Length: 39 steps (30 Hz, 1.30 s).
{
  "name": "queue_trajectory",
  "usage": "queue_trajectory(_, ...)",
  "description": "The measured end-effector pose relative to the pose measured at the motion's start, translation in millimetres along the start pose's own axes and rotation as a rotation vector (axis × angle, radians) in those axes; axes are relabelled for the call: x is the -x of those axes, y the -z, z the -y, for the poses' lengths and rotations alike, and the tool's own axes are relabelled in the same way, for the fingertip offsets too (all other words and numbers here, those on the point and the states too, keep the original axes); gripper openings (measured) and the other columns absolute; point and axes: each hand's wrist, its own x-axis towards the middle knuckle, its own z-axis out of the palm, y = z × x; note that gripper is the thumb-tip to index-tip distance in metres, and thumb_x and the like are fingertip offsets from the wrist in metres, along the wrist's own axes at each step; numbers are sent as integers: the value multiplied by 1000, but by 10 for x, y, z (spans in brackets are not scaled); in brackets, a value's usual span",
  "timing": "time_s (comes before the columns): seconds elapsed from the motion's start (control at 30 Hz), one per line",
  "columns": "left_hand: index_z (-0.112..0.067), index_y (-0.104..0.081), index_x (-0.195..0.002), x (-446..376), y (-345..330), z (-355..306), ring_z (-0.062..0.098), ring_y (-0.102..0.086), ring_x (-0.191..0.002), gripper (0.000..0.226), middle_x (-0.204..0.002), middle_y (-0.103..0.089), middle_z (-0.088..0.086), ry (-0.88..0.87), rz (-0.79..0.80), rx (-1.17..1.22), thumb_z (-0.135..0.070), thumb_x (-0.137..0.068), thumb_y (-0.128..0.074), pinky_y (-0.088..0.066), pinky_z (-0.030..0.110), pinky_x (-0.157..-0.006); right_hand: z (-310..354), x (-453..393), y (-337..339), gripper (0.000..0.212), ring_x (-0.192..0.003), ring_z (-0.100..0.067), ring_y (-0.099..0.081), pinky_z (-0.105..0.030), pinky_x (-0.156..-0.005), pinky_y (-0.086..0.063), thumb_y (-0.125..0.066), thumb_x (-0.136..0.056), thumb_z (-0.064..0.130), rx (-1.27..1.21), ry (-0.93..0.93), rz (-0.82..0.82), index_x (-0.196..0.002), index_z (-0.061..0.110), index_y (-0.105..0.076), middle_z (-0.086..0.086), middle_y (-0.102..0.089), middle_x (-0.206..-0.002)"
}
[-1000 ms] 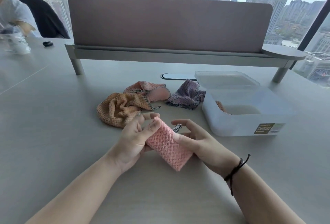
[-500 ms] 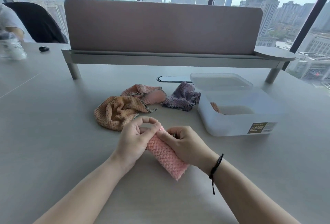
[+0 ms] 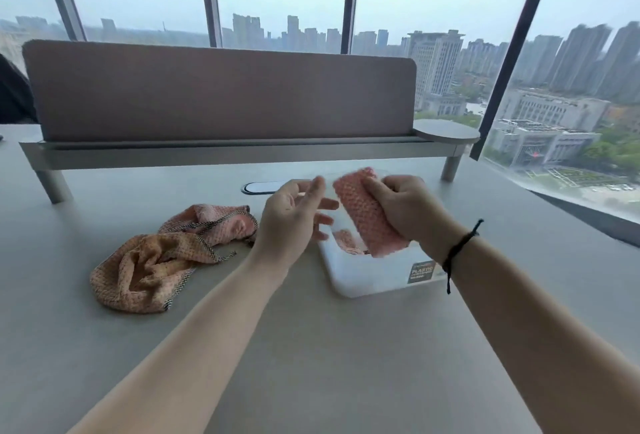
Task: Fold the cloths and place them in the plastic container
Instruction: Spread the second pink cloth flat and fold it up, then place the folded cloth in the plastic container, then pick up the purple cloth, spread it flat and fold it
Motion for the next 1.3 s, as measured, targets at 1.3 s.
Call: queue_trajectory(1.3, -20, -66, -94, 129, 634, 1002, 31, -63, -99, 47, -97, -68, 5, -255, 148, -1367, -41, -78, -27, -50, 42, -87, 81, 836, -1054, 11, -73, -19, -56, -36, -62, -45, -51, -91, 23, 369, 675, -32, -96, 21, -61, 6, -61, -82)
